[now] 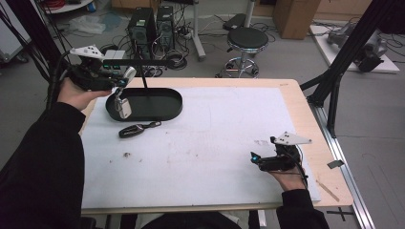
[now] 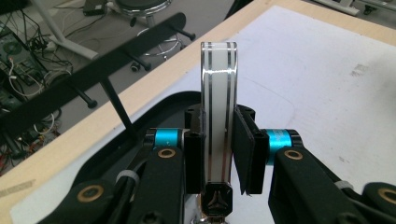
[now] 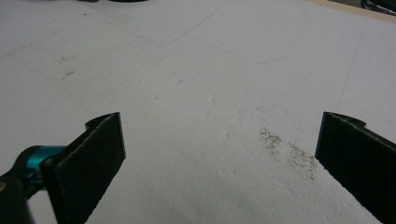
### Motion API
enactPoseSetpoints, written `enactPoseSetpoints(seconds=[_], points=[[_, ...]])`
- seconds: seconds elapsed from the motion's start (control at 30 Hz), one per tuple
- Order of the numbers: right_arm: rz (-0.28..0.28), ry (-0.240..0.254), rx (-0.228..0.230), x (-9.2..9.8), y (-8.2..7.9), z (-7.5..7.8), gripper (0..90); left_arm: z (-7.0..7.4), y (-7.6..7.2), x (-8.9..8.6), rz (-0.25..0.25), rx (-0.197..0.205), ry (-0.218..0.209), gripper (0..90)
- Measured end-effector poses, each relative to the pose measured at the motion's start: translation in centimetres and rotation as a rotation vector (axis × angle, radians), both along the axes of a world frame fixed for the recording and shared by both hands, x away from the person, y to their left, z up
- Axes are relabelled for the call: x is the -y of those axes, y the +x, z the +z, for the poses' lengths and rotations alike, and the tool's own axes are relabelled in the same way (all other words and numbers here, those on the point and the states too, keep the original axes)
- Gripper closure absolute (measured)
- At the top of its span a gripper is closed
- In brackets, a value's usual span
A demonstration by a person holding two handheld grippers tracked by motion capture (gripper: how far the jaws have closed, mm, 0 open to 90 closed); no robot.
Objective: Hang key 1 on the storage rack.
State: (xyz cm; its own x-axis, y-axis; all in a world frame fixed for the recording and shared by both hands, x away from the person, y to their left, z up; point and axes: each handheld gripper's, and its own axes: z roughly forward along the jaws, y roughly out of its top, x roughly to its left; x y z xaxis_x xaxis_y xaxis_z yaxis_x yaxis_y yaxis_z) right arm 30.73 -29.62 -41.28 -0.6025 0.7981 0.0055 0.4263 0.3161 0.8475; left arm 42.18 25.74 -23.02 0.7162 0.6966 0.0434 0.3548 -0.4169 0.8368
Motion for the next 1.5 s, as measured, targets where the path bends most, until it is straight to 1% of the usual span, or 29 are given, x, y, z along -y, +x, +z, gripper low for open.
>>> enactPoseSetpoints(seconds=[0.07, 0.1, 0.23, 0.3, 0.33, 0.4, 0.47, 0.57, 0.6, 0.67, 0.8, 0.93, 0.97, 1.0, 1.07, 1.17, 1.23, 1.3, 1.37, 1.4, 1.5], points=[[-0.001, 0.002, -0.006, -0.1, 0.0, 0.0, 0.8, 0.3, 0.4, 0.0, 0.022, 0.007, -0.005, 75.1], [0.003, -0.002, -0.001, -0.1, 0.0, 0.0, 0.8, 0.4, 0.7, -0.1, 0.028, 0.011, -0.007, 75.1], [0.005, 0.002, -0.004, -0.2, -0.1, -0.1, 0.8, 0.7, 1.4, -0.5, 0.051, 0.026, -0.027, 75.1], [0.001, 0.002, -0.001, -0.1, -0.1, -0.1, 0.8, 0.8, 2.0, -0.9, 0.070, 0.033, -0.035, 75.1], [-0.001, 0.001, 0.001, -0.1, -0.1, -0.1, 0.8, 0.8, 2.3, -1.0, 0.079, 0.032, -0.032, 75.1], [-0.008, -0.003, 0.002, -0.1, -0.1, -0.1, 0.8, 0.9, 2.8, -1.2, 0.091, 0.038, -0.009, 75.2], [-0.011, -0.005, 0.003, -0.1, -0.2, -0.1, 0.8, 1.1, 3.3, -1.5, 0.103, 0.038, -0.012, 75.1], [-0.017, -0.005, 0.003, -0.1, -0.2, -0.2, 0.8, 1.5, 4.0, -1.8, 0.119, 0.052, -0.029, 75.1], [-0.019, -0.007, 0.004, -0.1, -0.3, -0.2, 0.8, 1.5, 4.1, -1.9, 0.126, 0.060, -0.044, 75.2], [-0.022, -0.008, 0.008, -0.1, -0.3, -0.2, 0.8, 1.4, 4.5, -2.0, 0.130, 0.064, -0.051, 75.2], [-0.026, -0.007, 0.017, -0.1, -0.7, -0.1, 0.8, 0.9, 5.5, -1.9, 0.146, 0.054, -0.025, 75.1], [-0.035, -0.007, 0.022, 0.1, -0.9, -0.1, 0.8, 0.5, 6.6, -1.5, 0.162, 0.064, -0.047, 75.1], [-0.039, -0.005, 0.019, 0.1, -0.9, 0.0, 0.8, 0.4, 6.9, -1.3, 0.161, 0.059, -0.043, 75.1], [-0.038, -0.009, 0.022, 0.1, -0.9, -0.1, 0.7, 0.3, 7.2, -1.1, 0.162, 0.059, -0.031, 75.1], [-0.036, -0.009, 0.020, 0.1, -0.8, -0.1, 0.8, 0.2, 7.7, -0.7, 0.173, 0.063, -0.019, 75.1], [-0.032, -0.010, 0.019, 0.1, -0.8, -0.2, 0.8, 0.1, 8.2, -0.1, 0.179, 0.073, -0.014, 75.1], [-0.032, -0.013, 0.020, 0.1, -0.8, -0.2, 0.8, 0.2, 8.6, 0.0, 0.191, 0.073, -0.006, 75.1], [-0.033, -0.012, 0.015, 0.1, -0.9, -0.2, 0.7, 0.2, 8.8, 0.0, 0.213, 0.088, -0.028, 75.1], [-0.034, -0.011, 0.017, 0.1, -0.9, -0.2, 0.8, 0.2, 9.0, 0.0, 0.233, 0.116, -0.049, 75.1], [-0.035, -0.011, 0.016, 0.1, -0.9, -0.3, 0.8, 0.2, 9.0, -0.1, 0.238, 0.121, -0.056, 75.1], [-0.034, -0.011, 0.016, 0.1, -0.9, -0.3, 0.8, 0.0, 9.4, -0.2, 0.234, 0.131, -0.068, 75.1]])
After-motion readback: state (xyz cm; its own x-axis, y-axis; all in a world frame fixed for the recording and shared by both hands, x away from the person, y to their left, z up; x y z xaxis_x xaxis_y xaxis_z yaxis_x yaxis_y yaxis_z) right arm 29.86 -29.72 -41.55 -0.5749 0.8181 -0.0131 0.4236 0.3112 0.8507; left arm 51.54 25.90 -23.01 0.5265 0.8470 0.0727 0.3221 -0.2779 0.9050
